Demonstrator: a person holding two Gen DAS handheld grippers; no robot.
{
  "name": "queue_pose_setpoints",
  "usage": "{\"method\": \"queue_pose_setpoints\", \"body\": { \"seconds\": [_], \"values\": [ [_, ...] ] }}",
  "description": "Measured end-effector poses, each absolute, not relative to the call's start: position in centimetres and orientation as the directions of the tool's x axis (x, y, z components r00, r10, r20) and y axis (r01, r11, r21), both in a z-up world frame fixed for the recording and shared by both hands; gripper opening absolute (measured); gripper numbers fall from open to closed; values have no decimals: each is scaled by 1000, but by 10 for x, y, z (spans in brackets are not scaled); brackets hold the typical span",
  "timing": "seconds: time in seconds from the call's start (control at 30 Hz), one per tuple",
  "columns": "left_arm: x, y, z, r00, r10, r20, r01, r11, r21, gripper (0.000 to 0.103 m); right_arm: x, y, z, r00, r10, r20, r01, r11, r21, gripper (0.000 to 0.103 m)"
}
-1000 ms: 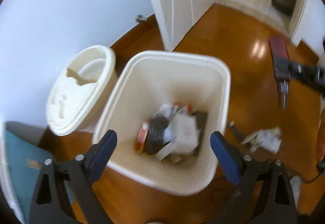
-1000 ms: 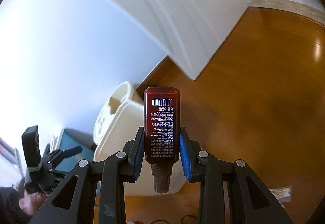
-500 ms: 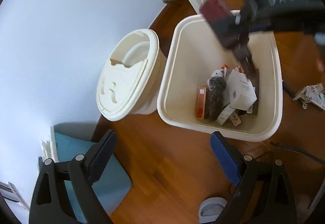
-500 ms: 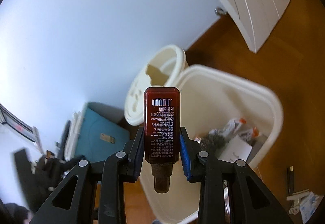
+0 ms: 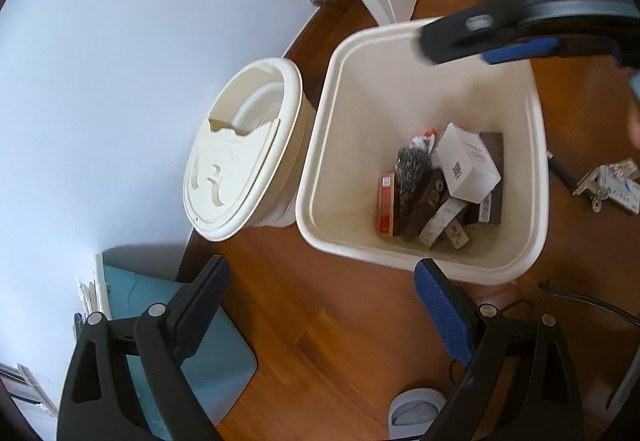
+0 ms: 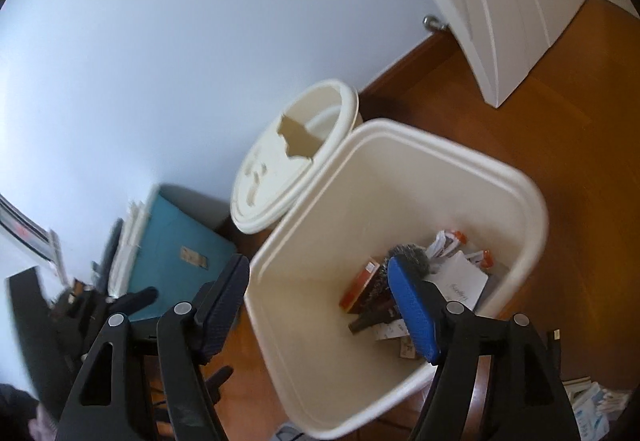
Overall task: Collect trash
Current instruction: 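Drop the steel wool and brown bottle into the wastebasket with both tools, then grasp the metal clip with the right tool while the left tool grasps the black lighter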
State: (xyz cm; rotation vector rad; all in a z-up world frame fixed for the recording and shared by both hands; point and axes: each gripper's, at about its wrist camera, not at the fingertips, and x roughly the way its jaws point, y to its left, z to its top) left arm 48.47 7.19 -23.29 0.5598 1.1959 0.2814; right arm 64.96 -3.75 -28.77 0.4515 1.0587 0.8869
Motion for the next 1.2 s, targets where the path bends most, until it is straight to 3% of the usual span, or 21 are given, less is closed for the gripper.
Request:
{"method": "queue_pose_setpoints", "body": {
  "seconds": [0.13, 0.23, 0.33, 0.47, 0.63, 0.9, 1.0, 1.13, 1.2],
  "values": [
    [484, 48, -212, 445, 391, -806, 113, 868, 483, 94, 637, -106, -292, 284, 803, -523, -386, 595, 704, 77],
    [483, 26, -203, 494, 325, -807, 155, 880, 449, 94, 638, -161, -331, 301, 710, -637, -338, 704, 624, 80],
    [483, 4, -205, 503, 274, -820, 212, 880, 425, 95, 649, -216, -401, 203, 616, -761, -141, 787, 600, 80],
    [486, -10, -217, 476, 265, -838, 253, 872, 419, 95, 639, -260, -484, 53, 701, -712, 116, 703, 701, 80],
    [492, -9, -223, 429, 238, -871, 226, 906, 359, 95, 620, -255, -516, -10, 542, -841, -10, 841, 542, 80],
    [491, -14, -225, 423, 226, -877, 225, 912, 343, 95, 603, -189, -523, 12, 326, -945, -365, 882, 299, 77],
    [489, -17, -226, 421, 216, -881, 237, 911, 337, 95, 591, -170, -542, 8, 222, -975, -426, 883, 197, 65],
    [486, -29, -226, 444, 215, -870, 269, 894, 358, 95, 590, -174, -551, 59, 194, -979, -435, 888, 149, 32],
    [484, -36, -225, 450, 196, -871, 281, 895, 347, 95, 593, -181, -551, 46, 232, -972, -396, 897, 195, 31]
  ]
}}
